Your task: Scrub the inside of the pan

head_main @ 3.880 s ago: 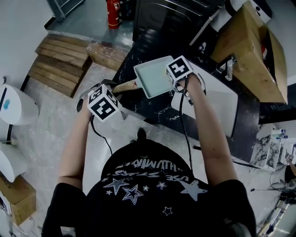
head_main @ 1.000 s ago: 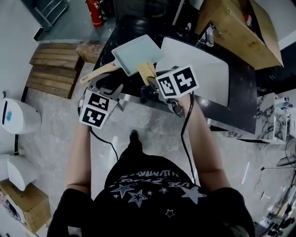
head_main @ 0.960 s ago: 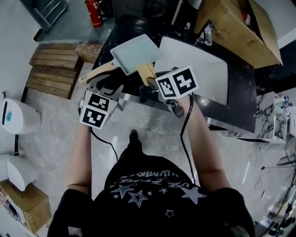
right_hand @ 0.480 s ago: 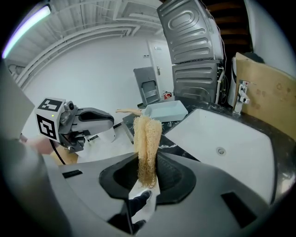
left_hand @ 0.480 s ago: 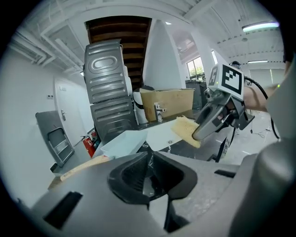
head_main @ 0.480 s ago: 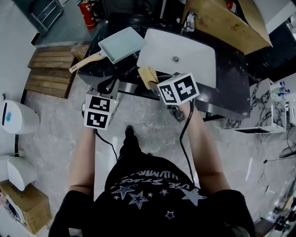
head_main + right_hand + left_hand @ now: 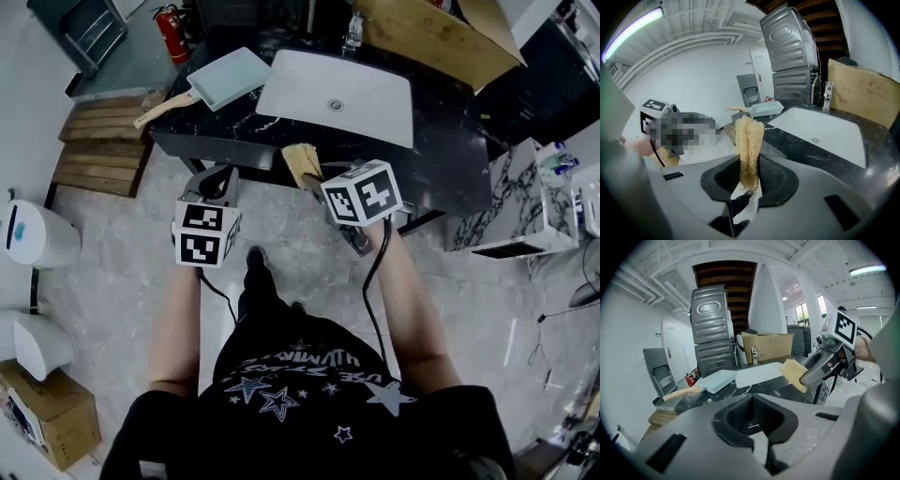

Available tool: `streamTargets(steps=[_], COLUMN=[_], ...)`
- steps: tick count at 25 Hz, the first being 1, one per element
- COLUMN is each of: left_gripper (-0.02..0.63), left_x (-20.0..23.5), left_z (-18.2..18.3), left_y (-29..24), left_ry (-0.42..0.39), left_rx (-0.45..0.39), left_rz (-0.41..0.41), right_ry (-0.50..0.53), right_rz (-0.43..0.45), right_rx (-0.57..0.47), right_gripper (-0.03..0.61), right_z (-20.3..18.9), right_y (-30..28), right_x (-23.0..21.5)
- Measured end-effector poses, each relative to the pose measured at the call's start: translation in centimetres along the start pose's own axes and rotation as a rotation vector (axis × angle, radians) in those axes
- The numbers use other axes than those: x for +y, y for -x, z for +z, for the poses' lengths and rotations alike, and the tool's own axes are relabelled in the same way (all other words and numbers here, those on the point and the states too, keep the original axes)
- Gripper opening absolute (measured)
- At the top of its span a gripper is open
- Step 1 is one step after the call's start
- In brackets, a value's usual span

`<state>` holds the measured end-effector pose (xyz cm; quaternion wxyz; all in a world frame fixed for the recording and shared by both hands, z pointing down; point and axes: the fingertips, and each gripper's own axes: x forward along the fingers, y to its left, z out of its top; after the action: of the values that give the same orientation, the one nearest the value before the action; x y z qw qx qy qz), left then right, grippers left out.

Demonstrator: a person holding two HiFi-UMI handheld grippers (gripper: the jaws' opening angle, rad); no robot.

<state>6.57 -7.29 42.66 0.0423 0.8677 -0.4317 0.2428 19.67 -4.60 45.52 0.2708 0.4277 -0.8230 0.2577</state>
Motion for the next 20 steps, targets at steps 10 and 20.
streamTargets(steps=[10,20], left_gripper=[0.008,0.008], left_x=[-5.5,-7.4], left_z=[-1.6,-2.3], left_y=[4.1,6.6], left_ry=[0.029,0.050], left_rx=[0.002,-0.028], left_rz=[-0.012,-0.001], right_ry=[-0.019,0.003], right_rz=[0.020,0.004], right_rx=[-0.025,-0.037], right_gripper=[0.086,0.084], right_z=[-4.8,-6.8], right_y=[4.1,5.7], right_x=[1.8,3.2])
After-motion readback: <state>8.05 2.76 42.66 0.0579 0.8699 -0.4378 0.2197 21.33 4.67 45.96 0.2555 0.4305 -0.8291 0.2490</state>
